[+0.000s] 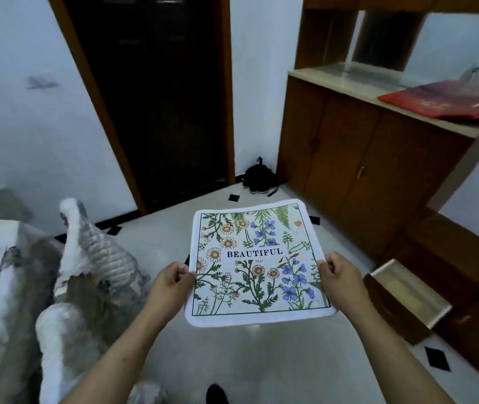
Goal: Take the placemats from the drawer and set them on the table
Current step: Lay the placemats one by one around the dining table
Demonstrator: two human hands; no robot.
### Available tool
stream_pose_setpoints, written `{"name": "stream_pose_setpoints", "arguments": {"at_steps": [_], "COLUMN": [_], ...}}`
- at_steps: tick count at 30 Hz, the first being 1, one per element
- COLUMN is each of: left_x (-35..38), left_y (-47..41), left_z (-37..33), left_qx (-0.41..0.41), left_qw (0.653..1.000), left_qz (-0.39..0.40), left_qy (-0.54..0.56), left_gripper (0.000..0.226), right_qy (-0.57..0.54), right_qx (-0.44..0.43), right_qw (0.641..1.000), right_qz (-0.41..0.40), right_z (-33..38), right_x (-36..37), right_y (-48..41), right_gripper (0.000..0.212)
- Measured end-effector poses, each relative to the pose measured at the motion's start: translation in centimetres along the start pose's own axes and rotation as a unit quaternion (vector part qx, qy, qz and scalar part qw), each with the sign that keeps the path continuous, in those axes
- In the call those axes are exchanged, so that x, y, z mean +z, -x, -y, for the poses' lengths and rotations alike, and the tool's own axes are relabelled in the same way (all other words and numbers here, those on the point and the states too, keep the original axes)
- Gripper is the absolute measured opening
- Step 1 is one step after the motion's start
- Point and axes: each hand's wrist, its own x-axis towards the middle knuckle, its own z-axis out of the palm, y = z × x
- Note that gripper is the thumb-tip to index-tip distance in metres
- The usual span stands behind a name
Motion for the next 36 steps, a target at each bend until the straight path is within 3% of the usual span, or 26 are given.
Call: {"name": "stream_pose_setpoints", "arguments": {"at_steps": [12,18,26,36], "left_x": [-1.6,-4.0,-10.2,-23.0], "left_y": [-28.3,-39.7,-52.9,-59.8], "left_z": [-5.8,-7.9,-7.8,-3.5], "left_qx": [0.002,-0.031,-0.091,-0.193], "left_qw": [0.999,0.999,0.98,0.888], "left_qz": [0.03,-0.016,-0.174,-0.396], "left_qy": [0.012,0.026,0.038,0.133], "left_gripper": [0.018,0.02,0.021,0.015], "right_qy": [0.025,0.018,0.033,0.044], "right_qx": [0.006,-0.019,-0.151,-0.326], "right_qw": [1.0,0.999,0.977,0.889], "right_qz": [-0.017,0.021,0.146,0.319], "right_z": [11.2,16.9,29.3,51.0], "right_x": [6.4,11.8,25.3,43.1], "right_y": [-26.9,-38.5,-58.1,-66.2], "right_gripper": [0.026,0.027,0.027,0.028]}}
